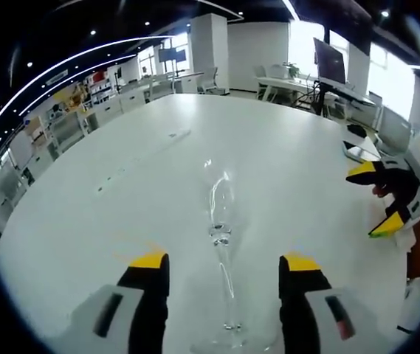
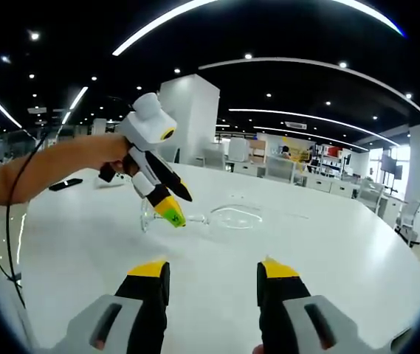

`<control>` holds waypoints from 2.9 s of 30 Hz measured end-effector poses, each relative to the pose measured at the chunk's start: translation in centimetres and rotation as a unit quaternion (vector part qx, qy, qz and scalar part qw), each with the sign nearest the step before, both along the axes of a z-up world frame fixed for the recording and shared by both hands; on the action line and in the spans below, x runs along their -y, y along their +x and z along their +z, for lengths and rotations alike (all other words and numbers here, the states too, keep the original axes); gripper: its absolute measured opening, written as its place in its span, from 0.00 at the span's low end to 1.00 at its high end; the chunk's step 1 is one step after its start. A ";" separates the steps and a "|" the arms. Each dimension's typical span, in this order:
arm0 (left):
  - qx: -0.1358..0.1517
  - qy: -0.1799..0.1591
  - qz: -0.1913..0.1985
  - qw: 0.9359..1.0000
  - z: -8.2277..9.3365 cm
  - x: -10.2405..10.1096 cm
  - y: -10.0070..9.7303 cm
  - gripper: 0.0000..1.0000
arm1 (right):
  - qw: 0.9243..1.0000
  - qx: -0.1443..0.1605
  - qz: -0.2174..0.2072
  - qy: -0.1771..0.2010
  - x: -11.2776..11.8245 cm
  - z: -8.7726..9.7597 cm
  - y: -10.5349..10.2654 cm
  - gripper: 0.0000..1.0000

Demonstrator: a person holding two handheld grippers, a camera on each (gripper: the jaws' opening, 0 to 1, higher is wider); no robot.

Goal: Stand the stemmed glass upright on the table place it in front of you

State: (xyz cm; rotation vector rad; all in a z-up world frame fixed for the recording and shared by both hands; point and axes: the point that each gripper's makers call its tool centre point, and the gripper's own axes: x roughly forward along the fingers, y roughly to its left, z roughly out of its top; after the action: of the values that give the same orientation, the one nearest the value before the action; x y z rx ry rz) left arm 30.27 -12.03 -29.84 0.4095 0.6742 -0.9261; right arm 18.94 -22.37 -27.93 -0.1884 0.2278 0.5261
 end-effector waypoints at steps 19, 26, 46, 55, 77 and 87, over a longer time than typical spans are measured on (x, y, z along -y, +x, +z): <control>-0.005 -0.004 0.003 1.000 -0.5 0.3 0.8 0.56 | 1.000 0.000 -0.001 -0.002 0.1 -0.1 0.1 0.50; -0.006 -0.012 0.002 1.000 -0.5 0.7 0.9 0.56 | 1.000 0.000 -0.002 -0.001 0.3 -0.1 0.1 0.50; -0.011 -0.007 0.001 1.000 -0.8 1.1 0.8 0.53 | 1.000 0.000 -0.003 -0.001 0.4 -0.1 0.2 0.50; -0.015 -0.005 0.000 1.000 -1.1 1.3 0.8 0.51 | 1.000 0.000 -0.003 0.000 0.3 -0.1 0.2 0.49; -0.012 0.005 0.008 1.000 -1.4 1.2 1.8 0.49 | 1.000 -0.001 -0.002 -0.002 0.3 -0.2 0.1 0.49; -0.015 0.008 0.009 1.000 -1.8 1.4 1.8 0.48 | 1.000 -0.001 -0.002 -0.001 0.3 -0.2 0.1 0.48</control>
State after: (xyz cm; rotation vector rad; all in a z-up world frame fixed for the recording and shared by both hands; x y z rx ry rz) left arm 32.08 -13.45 -31.61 0.4040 0.7125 -0.9119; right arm 19.05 -22.66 -28.12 -0.1899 0.2301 0.5214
